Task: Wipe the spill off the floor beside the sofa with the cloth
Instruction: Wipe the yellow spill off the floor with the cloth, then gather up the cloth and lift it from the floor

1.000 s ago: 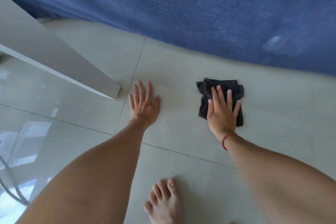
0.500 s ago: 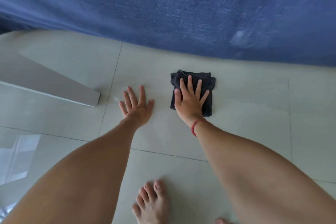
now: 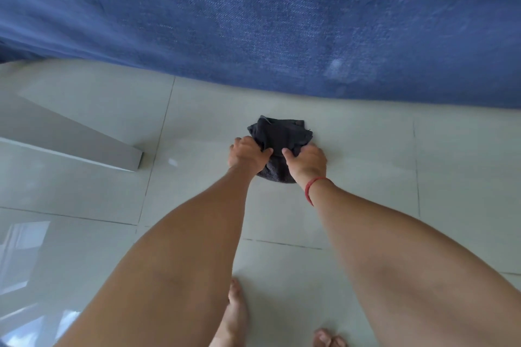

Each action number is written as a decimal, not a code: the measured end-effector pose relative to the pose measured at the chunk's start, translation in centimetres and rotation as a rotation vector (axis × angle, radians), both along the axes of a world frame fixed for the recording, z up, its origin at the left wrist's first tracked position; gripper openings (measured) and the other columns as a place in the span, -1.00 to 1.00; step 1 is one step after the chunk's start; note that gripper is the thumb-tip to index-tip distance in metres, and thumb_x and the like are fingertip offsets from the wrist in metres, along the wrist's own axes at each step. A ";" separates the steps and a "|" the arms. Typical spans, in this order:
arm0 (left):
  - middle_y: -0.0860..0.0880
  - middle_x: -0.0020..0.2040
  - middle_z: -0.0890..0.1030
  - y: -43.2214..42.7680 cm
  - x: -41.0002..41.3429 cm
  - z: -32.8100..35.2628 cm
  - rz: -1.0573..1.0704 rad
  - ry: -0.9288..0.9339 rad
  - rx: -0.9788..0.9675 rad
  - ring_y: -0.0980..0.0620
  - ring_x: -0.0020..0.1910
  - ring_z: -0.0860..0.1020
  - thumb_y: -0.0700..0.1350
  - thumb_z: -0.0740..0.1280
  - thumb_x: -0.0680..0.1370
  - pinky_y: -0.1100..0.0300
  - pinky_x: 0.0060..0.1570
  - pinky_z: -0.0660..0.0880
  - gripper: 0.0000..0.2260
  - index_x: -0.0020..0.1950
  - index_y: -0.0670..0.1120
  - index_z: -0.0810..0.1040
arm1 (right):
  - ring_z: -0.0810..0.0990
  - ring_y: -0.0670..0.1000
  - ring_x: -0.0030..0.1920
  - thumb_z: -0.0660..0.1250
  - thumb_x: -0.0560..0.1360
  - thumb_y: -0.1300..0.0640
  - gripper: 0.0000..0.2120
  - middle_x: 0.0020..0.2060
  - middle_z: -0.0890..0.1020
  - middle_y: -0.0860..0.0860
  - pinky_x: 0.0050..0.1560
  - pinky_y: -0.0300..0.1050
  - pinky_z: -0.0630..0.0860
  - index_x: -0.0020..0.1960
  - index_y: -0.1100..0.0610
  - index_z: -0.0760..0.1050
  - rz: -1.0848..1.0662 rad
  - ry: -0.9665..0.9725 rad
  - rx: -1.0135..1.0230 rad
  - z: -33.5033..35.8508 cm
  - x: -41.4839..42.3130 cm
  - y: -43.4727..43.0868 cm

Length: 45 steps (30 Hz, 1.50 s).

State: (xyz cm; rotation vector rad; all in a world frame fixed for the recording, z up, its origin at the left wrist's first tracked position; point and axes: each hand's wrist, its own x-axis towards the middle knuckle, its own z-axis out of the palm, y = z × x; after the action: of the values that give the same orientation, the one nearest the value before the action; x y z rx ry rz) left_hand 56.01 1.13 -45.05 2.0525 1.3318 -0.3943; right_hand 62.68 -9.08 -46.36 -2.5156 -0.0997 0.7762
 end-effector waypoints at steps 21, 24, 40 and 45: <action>-0.16 0.13 0.56 -1.6 -6.3 19.4 0.503 -0.381 -0.323 -0.17 0.14 0.54 -0.08 0.20 0.52 0.06 0.13 0.46 -0.64 0.27 -0.20 0.51 | 0.66 0.17 -0.06 0.36 0.43 0.27 -0.83 -0.18 0.67 0.19 -0.03 -0.04 0.58 -0.31 0.10 0.58 0.021 0.200 0.433 18.6 -4.3 0.2; -0.15 0.18 0.53 -1.2 -7.6 26.5 0.536 -0.576 -0.224 -0.16 0.21 0.51 -0.11 0.20 0.55 0.06 0.22 0.43 -0.64 0.31 -0.20 0.46 | 0.62 0.10 0.03 0.34 0.48 0.31 -0.81 -0.05 0.61 0.10 0.01 -0.06 0.55 0.08 0.28 0.59 0.054 0.187 0.631 27.5 -5.8 0.8; 0.00 -0.27 0.48 -2.9 -29.8 44.5 0.723 -0.853 0.175 -0.02 -0.17 0.47 0.01 0.33 0.52 0.19 -0.11 0.39 -0.81 -0.17 -0.10 0.52 | 0.63 0.15 0.03 0.22 0.50 0.42 -0.69 0.13 0.64 0.21 0.02 -0.06 0.54 0.17 0.21 0.56 0.450 0.313 0.889 45.1 -24.7 2.2; -0.10 0.08 0.57 -1.8 -38.4 47.0 0.869 -0.838 0.305 -0.09 0.05 0.52 0.03 0.27 0.57 0.14 0.03 0.43 -0.66 0.25 -0.14 0.54 | 0.59 0.10 -0.04 0.25 0.49 0.41 -0.69 0.12 0.64 0.21 0.01 -0.13 0.55 0.19 0.24 0.56 0.619 0.314 0.955 48.5 -32.4 5.2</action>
State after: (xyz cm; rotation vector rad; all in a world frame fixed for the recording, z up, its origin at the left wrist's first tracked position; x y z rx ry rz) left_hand 17.65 -0.62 1.97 1.3452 1.5716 0.9810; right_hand 30.32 -3.91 2.14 -1.4276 -0.9279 1.0201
